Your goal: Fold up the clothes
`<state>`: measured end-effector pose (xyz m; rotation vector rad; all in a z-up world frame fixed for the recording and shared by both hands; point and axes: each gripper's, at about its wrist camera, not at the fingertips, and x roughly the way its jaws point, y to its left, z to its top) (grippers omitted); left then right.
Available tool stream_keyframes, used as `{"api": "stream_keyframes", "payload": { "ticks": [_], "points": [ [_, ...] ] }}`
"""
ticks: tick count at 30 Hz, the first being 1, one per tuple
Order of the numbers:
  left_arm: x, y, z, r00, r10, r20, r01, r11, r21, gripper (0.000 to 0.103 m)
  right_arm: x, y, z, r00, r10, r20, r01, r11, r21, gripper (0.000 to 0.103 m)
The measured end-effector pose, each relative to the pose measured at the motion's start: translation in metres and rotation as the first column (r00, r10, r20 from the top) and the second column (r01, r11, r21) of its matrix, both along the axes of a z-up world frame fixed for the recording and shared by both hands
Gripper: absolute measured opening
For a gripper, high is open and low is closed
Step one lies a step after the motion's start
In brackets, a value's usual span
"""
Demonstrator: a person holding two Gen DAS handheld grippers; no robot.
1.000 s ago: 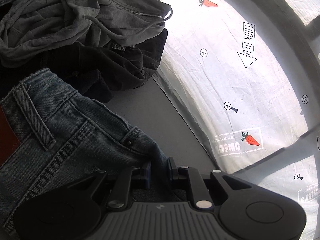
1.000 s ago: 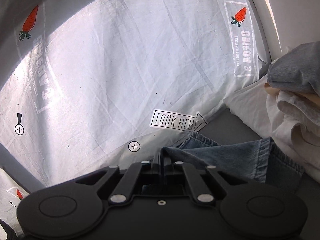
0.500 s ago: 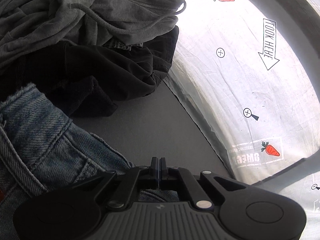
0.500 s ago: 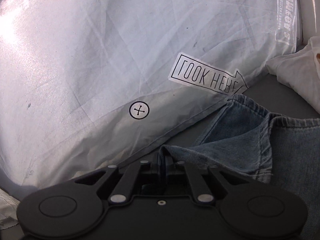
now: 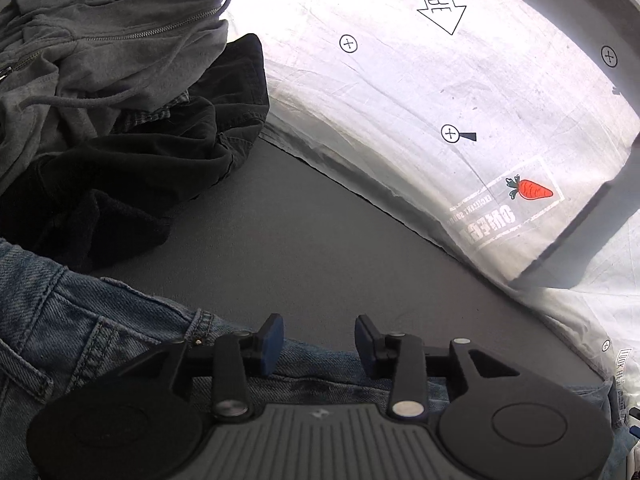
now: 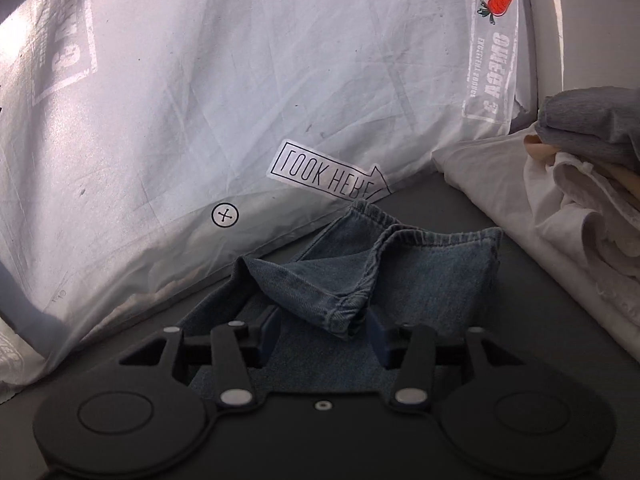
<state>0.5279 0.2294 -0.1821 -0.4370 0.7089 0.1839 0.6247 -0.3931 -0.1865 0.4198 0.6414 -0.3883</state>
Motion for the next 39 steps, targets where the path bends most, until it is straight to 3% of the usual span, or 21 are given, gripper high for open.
{"api": "stream_keyframes", "payload": {
  "ticks": [4,11,14,15,17,20,22,26,28,32,33,35,36,38,39],
  "points": [
    [0.003,-0.016,0.001,0.998,-0.064,-0.014,0.065,0.998,0.021,0.045,-0.016,-0.025,-0.008,0.997,-0.051,-0.05,0.051,0.999,-0.013,0.049],
    [0.014,-0.042,-0.008,0.985,-0.165,-0.043,0.166,0.986,0.027,0.046,-0.007,-0.045,-0.033,0.989,-0.092,-0.113,0.094,0.995,0.016,0.046],
    [0.022,-0.053,-0.01,0.97,-0.237,-0.049,0.236,0.972,-0.013,0.058,-0.006,-0.043,-0.035,0.993,-0.072,-0.09,0.075,0.997,0.023,0.018],
    [0.025,-0.059,-0.01,0.962,-0.27,-0.044,0.27,0.963,-0.015,0.06,-0.006,-0.04,-0.032,0.995,-0.047,-0.084,0.047,0.999,-0.004,0.012],
    [0.033,-0.072,-0.01,0.942,-0.333,-0.047,0.334,0.942,0.015,0.064,-0.008,-0.037,-0.028,0.997,-0.014,-0.075,0.01,0.999,-0.051,0.008],
    [0.045,-0.093,-0.011,0.908,-0.414,-0.061,0.417,0.907,0.063,0.064,-0.02,-0.046,-0.029,0.995,-0.088,-0.054,0.087,0.996,-0.011,0.007],
    [0.053,-0.104,-0.016,0.889,-0.455,-0.059,0.458,0.888,0.051,0.064,-0.028,-0.052,-0.035,0.987,-0.152,-0.056,0.154,0.987,0.035,0.007],
    [0.065,-0.122,-0.024,0.845,-0.532,-0.06,0.534,0.845,0.022,0.064,-0.032,-0.046,-0.039,0.982,-0.17,-0.086,0.171,0.985,-0.003,0.009],
    [0.069,-0.133,-0.031,0.811,-0.579,-0.078,0.582,0.813,0.019,0.064,-0.031,-0.048,-0.042,0.981,-0.165,-0.1,0.165,0.986,-0.008,0.012],
    [0.072,-0.153,-0.043,0.768,-0.629,-0.121,0.639,0.764,0.084,0.062,-0.035,-0.054,-0.045,0.982,-0.173,-0.082,0.175,0.984,0.022,0.018],
    [0.072,-0.156,-0.045,0.769,-0.628,-0.12,0.639,0.761,0.109,0.062,-0.036,-0.054,-0.045,0.982,-0.172,-0.081,0.174,0.984,0.022,0.018],
    [0.073,-0.16,-0.047,0.775,-0.621,-0.119,0.632,0.76,0.152,0.058,-0.037,-0.053,-0.046,0.982,-0.17,-0.077,0.172,0.985,0.019,0.018],
    [0.074,-0.161,-0.047,0.781,-0.613,-0.122,0.625,0.763,0.167,0.048,-0.036,-0.053,-0.046,0.982,-0.17,-0.078,0.171,0.985,0.017,0.018],
    [0.076,-0.158,-0.048,0.801,-0.587,-0.116,0.598,0.782,0.175,0.004,-0.036,-0.052,-0.046,0.982,-0.171,-0.077,0.172,0.985,0.015,0.019],
    [0.078,-0.155,-0.048,0.809,-0.578,-0.107,0.588,0.793,0.162,0.004,-0.036,-0.052,-0.046,0.982,-0.172,-0.076,0.173,0.985,0.014,0.019]
  ]
}}
